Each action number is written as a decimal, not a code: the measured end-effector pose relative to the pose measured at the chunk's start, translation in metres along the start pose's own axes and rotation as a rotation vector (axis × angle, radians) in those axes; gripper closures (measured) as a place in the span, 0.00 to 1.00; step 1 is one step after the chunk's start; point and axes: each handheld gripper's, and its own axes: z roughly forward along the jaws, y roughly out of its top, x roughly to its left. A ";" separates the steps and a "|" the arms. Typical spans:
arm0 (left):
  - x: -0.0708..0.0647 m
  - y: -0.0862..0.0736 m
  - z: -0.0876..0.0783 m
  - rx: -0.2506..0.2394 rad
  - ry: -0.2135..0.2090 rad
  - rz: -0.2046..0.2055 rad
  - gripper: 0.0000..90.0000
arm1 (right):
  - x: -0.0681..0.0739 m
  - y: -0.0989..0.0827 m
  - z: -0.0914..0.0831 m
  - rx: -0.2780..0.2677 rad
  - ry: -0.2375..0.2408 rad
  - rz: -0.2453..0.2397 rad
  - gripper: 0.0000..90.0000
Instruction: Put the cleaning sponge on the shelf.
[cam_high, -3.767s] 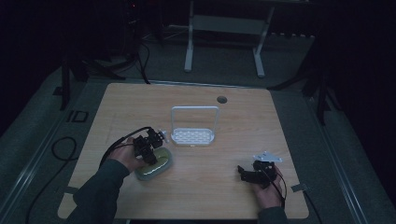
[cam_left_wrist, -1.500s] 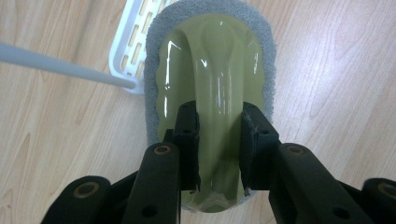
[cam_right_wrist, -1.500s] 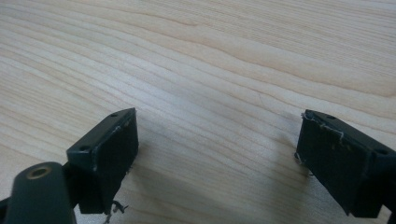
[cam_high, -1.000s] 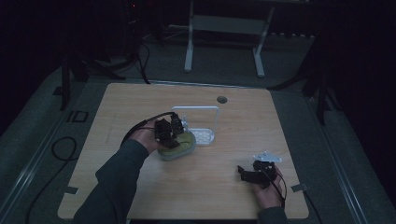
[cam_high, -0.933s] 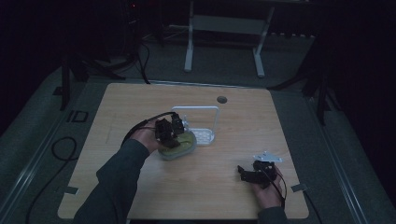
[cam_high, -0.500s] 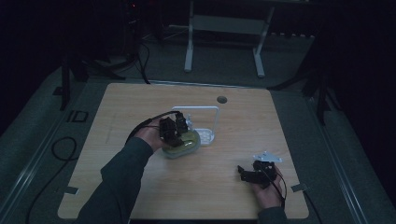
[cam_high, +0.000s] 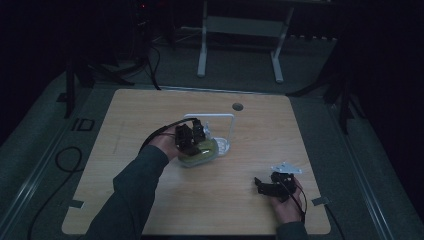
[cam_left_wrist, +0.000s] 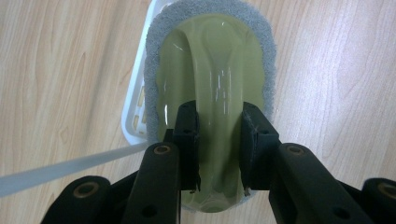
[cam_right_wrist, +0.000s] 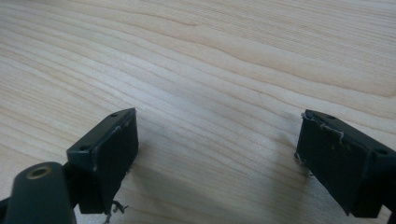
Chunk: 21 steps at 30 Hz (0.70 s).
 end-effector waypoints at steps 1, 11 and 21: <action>0.000 0.001 0.000 0.003 0.001 0.007 0.80 | 0.000 0.000 0.000 0.001 0.000 0.001 0.14; 0.002 0.007 0.005 0.007 0.009 0.031 0.80 | 0.000 0.000 0.000 0.000 0.000 0.000 0.14; 0.005 0.011 0.013 -0.001 0.001 0.065 0.80 | 0.000 0.000 0.000 0.001 0.000 0.001 0.14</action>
